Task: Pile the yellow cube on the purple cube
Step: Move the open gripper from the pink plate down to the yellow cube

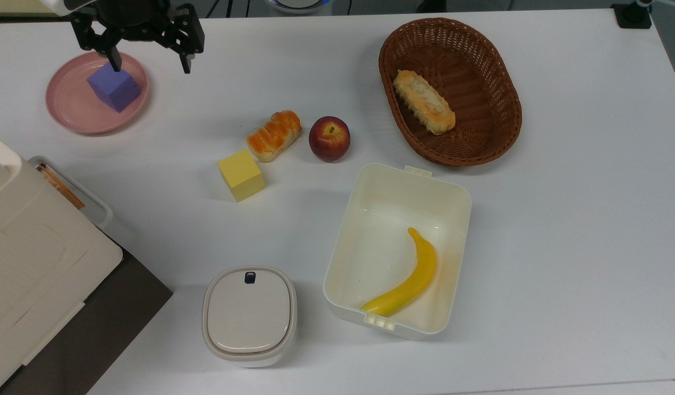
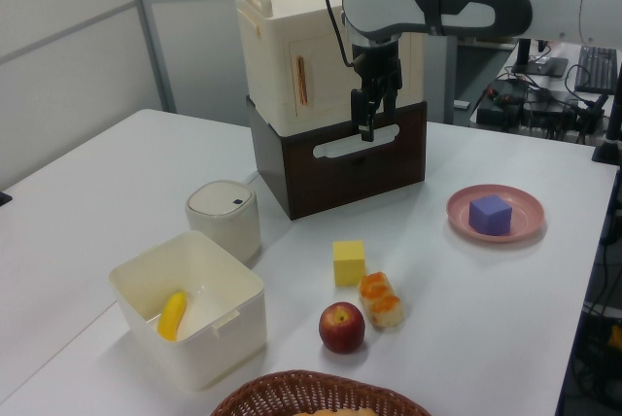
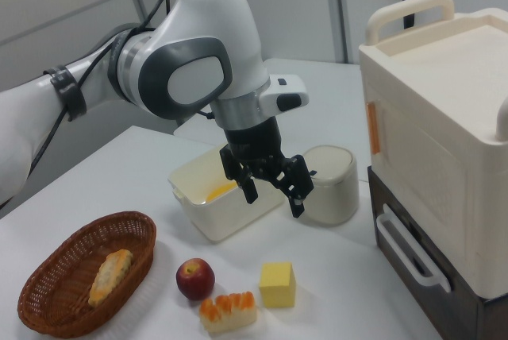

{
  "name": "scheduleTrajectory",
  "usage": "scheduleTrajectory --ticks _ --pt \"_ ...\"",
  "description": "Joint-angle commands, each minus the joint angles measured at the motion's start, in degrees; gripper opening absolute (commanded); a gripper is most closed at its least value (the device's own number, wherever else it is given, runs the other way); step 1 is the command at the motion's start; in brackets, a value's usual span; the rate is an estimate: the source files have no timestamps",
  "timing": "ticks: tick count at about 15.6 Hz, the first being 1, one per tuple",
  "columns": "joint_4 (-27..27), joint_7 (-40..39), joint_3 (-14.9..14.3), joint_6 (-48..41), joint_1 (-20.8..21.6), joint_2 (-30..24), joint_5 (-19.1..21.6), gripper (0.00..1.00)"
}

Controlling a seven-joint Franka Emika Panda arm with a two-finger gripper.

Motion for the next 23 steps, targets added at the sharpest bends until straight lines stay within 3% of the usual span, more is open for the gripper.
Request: scheduleTrajectory --ticks 1,7,19,23 --pt "-2.6 0.1 0.1 -0.6 1.0 -1.5 0.9 1.0" --pt "-3.5 -0.7 0.2 -1.1 1.9 0.0 0.8 1.0" --pt "-5.9 -6.6 0.2 1.4 5.9 9.2 -0.1 1.0" --pt "-5.9 -6.8 0.3 4.0 7.6 13.1 -2.6 1.0"
